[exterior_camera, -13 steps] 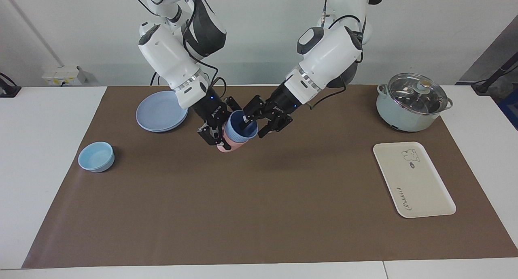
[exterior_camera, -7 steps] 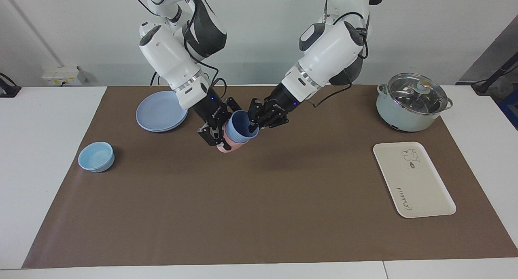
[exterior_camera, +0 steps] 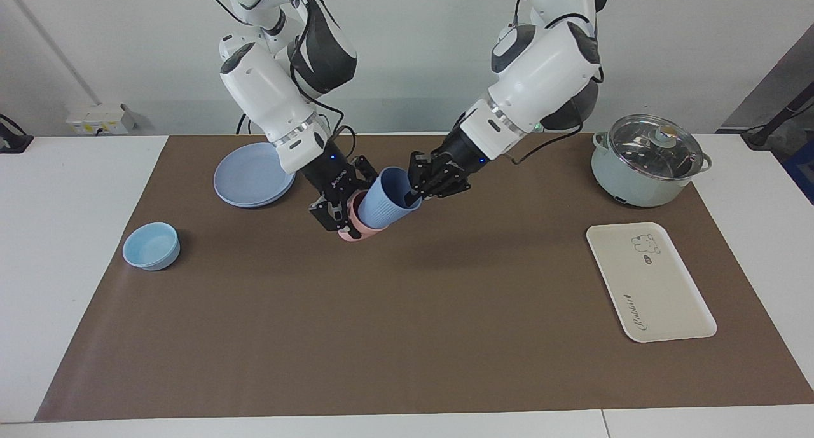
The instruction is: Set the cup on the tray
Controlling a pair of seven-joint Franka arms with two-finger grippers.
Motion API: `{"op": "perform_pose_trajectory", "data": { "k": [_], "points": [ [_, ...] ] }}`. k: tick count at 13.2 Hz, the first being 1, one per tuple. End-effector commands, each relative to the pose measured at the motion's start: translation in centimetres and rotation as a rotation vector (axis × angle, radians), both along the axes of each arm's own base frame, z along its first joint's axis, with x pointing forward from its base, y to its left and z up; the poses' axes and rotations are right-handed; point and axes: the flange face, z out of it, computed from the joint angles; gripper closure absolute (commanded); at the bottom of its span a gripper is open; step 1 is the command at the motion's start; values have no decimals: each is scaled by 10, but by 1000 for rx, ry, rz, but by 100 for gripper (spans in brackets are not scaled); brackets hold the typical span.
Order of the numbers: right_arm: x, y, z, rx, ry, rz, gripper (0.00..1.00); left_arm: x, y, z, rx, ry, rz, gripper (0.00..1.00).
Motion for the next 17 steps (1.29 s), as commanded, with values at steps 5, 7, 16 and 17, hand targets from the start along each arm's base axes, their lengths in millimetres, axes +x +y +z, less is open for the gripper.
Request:
{"op": "perform_pose_trajectory", "data": {
  "k": [5,7,16,17],
  "points": [
    [16,-55,4,111,11,-168,100,61,190,18,346,-173,118,100],
    [27,-109,1,263,22,-281,100,62,256,2,421,-201,74,100],
    [42,-292,-162,574,-75,-221,100,12,480,-125,591,-216,-71,100],
    [42,-310,-195,601,-121,-188,100,9,486,-142,602,-222,-87,100]
  ]
}}
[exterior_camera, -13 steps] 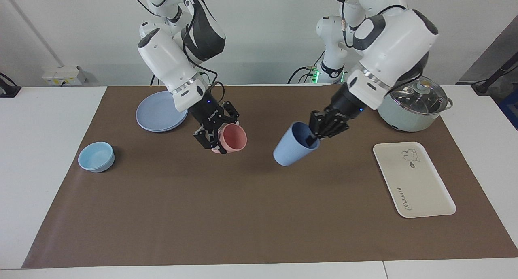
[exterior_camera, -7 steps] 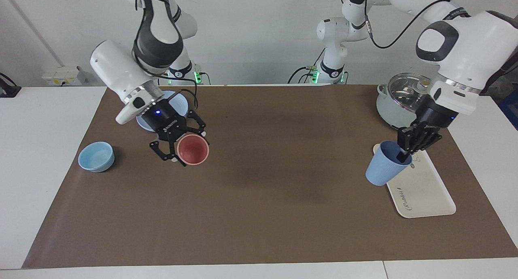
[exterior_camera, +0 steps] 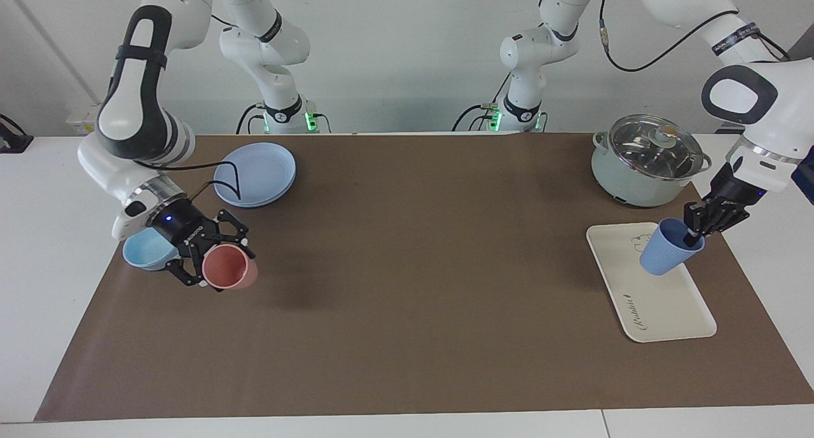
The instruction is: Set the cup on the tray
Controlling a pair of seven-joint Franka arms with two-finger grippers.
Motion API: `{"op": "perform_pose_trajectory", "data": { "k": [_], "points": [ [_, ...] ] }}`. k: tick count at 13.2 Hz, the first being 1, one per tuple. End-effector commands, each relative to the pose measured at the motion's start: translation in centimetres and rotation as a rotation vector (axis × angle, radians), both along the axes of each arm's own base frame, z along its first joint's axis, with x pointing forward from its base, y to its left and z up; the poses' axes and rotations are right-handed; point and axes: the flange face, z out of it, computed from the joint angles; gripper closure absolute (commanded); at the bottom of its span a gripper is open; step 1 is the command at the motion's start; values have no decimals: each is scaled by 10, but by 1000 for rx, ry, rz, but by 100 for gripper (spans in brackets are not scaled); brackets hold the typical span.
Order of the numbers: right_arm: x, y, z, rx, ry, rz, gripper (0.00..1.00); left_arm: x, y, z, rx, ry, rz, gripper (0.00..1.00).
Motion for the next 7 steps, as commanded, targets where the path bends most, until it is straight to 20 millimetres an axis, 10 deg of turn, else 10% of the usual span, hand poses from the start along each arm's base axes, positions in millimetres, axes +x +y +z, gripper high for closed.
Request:
{"op": "perform_pose_trajectory", "data": {
  "k": [1,4,7],
  "points": [
    [6,-21,-65,37,-111,42,100,-19,13,-42,45,-1,-29,100],
    [3,-26,-92,-48,-208,97,100,-13,36,-99,29,51,1,100],
    [-4,-23,-102,-59,-210,111,100,-3,38,-114,36,35,9,100]
  ]
}}
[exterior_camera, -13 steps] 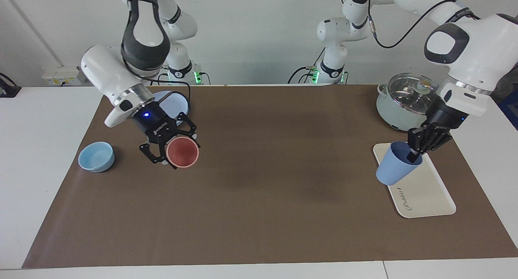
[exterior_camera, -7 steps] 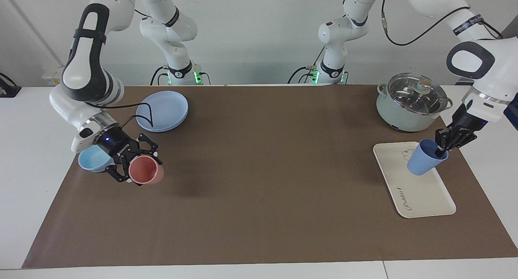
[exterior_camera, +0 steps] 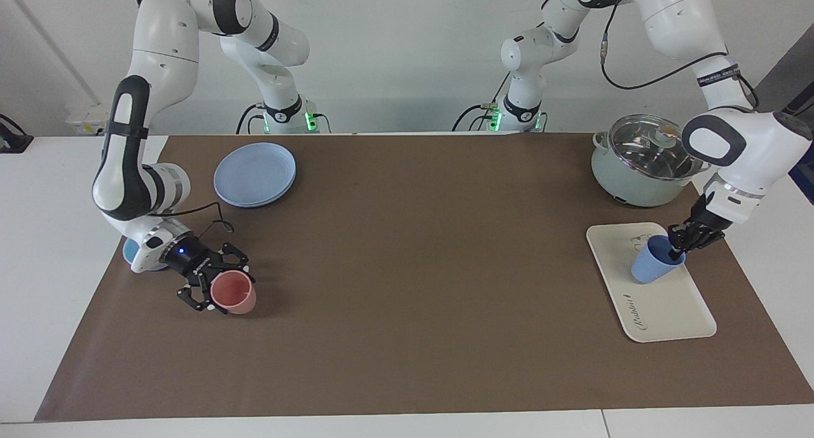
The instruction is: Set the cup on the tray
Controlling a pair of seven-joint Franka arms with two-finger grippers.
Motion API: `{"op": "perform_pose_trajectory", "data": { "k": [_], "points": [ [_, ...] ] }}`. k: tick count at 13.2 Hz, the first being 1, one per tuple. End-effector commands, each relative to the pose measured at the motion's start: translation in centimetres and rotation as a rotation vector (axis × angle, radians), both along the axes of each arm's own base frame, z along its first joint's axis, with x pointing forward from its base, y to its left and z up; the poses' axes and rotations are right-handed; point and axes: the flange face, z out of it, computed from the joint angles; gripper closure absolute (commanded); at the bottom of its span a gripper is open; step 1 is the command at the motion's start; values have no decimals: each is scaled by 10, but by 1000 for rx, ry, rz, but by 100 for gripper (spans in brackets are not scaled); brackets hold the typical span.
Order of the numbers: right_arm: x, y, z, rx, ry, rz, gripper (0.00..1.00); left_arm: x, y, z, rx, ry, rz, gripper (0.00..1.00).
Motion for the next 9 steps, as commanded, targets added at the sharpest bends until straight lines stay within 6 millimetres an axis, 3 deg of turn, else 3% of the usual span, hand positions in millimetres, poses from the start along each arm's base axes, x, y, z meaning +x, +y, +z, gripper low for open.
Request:
{"op": "perform_pose_trajectory", "data": {
  "k": [1,2,3,5,6,7,8,9],
  "points": [
    [-5,3,-7,-4,-47,14,100,11,0,9,24,-37,-11,52],
    [-7,4,-13,1,-71,21,100,17,1,21,24,-51,-11,36],
    [-8,4,-16,14,-77,20,100,25,0,28,15,-42,-19,31],
    [-10,6,-18,21,-85,30,100,37,-13,64,-28,18,-45,31],
    [-10,6,-18,21,-84,28,74,42,-32,82,-20,57,-54,31],
    [-10,7,-19,22,-82,29,15,45,-57,93,38,122,-64,31],
    [-13,7,-21,25,-77,30,0,48,-86,109,107,162,-68,31],
    [-15,7,-23,26,-71,28,0,48,-119,123,148,203,-75,31]
  ]
}}
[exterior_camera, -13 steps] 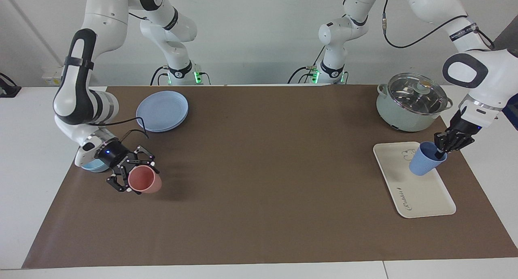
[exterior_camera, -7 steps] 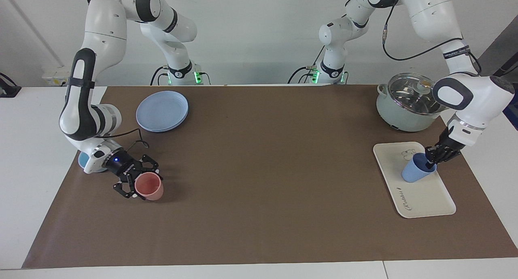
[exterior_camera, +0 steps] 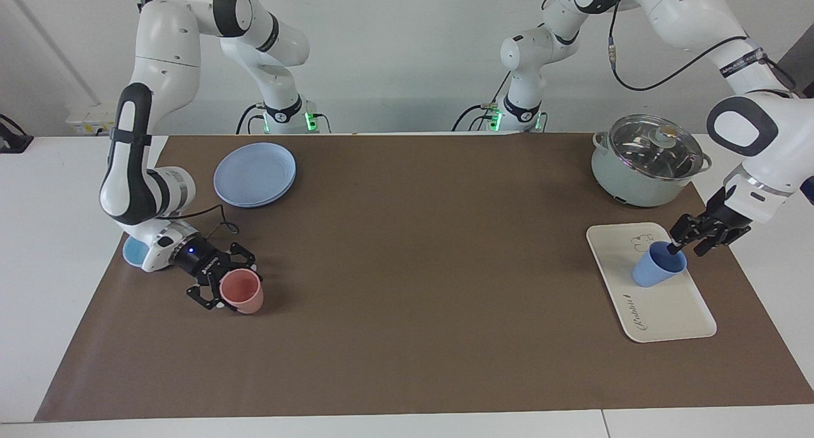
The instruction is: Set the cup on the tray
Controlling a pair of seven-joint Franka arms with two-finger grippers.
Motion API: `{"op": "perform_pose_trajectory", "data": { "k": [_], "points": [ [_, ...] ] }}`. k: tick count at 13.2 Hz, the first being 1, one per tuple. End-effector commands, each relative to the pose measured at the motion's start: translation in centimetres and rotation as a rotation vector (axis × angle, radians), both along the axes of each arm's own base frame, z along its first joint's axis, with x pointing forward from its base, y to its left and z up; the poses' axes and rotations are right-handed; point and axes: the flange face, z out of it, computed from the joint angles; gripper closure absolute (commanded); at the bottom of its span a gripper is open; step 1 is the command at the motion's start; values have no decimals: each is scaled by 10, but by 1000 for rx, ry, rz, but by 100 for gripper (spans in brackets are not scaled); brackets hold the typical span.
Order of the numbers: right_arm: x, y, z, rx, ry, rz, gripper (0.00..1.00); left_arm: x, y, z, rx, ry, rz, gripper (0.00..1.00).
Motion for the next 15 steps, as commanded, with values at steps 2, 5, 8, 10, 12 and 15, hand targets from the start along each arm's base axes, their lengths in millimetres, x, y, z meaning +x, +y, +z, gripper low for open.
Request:
{"op": "perform_pose_trajectory", "data": {
  "k": [2,5,8,10,12,15],
  "points": [
    [-7,-3,-1,34,-22,-6,0,-4,-90,35,110,155,-21,31],
    [-4,-3,9,34,-36,-4,0,-40,-156,82,197,205,-84,31],
    [-2,-4,38,56,-50,3,0,-89,-166,147,195,161,-95,31],
    [-2,-8,60,56,-65,-3,0,-112,-165,164,198,188,-90,31],
    [-3,-8,93,64,-8,-10,0,-126,-164,172,135,195,-85,34],
    [-10,-5,176,-25,160,-66,0,-131,-156,175,112,204,-70,35]
  ]
}}
